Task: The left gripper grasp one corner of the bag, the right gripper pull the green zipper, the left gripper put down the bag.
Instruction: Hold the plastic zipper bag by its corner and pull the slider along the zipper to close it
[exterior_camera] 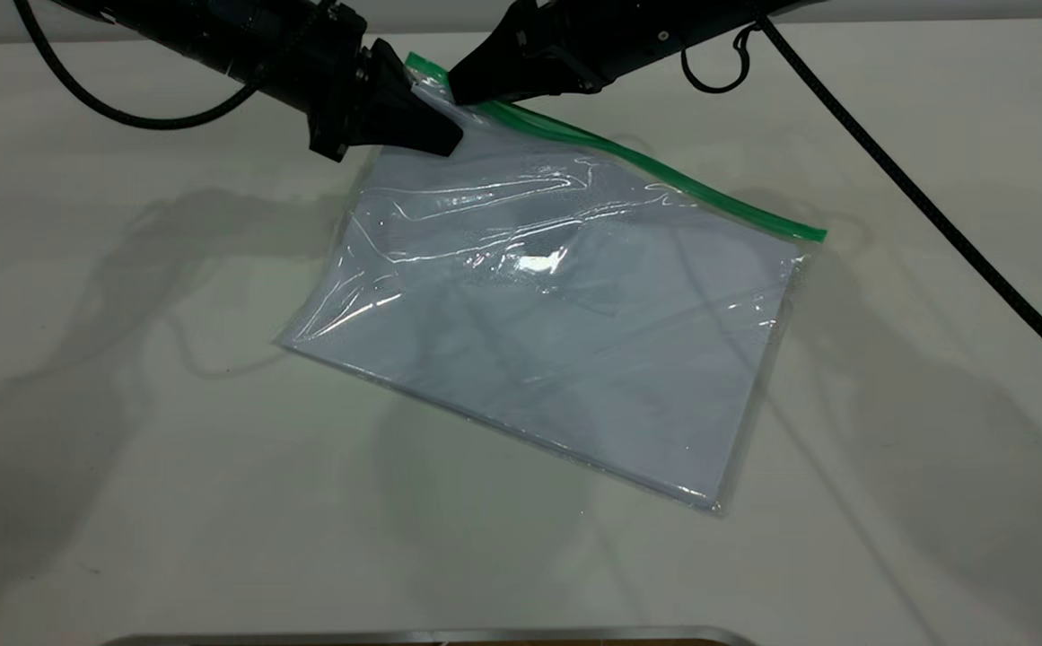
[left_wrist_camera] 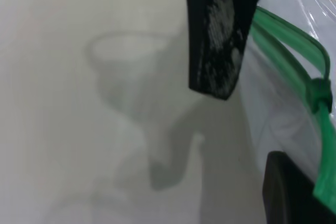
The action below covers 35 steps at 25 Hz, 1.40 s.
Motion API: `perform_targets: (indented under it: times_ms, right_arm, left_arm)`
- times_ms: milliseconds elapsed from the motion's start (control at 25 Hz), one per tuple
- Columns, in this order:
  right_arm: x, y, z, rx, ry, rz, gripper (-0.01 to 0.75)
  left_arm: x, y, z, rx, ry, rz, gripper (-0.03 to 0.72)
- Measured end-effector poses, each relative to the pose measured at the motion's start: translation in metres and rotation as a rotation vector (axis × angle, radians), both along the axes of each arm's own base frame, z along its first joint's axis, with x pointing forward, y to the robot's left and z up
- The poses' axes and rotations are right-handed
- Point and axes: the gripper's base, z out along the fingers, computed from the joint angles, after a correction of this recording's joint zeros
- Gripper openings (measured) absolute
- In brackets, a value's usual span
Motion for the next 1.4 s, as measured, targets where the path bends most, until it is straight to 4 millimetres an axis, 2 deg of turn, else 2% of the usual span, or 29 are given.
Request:
perform_targets:
  times_ms: [240, 960, 1160, 1400]
  right_arm:
    - [0.0000, 0.0000, 0.0000, 0.000, 0.001, 0.000, 0.490]
    - [-0.0017, 0.0014, 0.0017, 0.025, 0.011, 0.015, 0.161]
    - [-0.0020, 0.0016, 0.0019, 0.027, 0.011, 0.019, 0.044]
    - [-0.0014, -0.0011, 0.0022, 0.031, 0.012, 0.024, 0.034]
  left_arm:
    - [0.0015, -0.0008, 0.0014, -0.019, 0.001, 0.021, 0.051]
    - [0.0012, -0.0003, 0.0005, -0.006, -0.005, 0.013, 0.051]
    - [0.0012, -0.0003, 0.0005, -0.008, 0.015, 0.026, 0.051]
    - [0.0010, 0.0014, 0.0007, -0.011, 0.027, 0.029, 0.051]
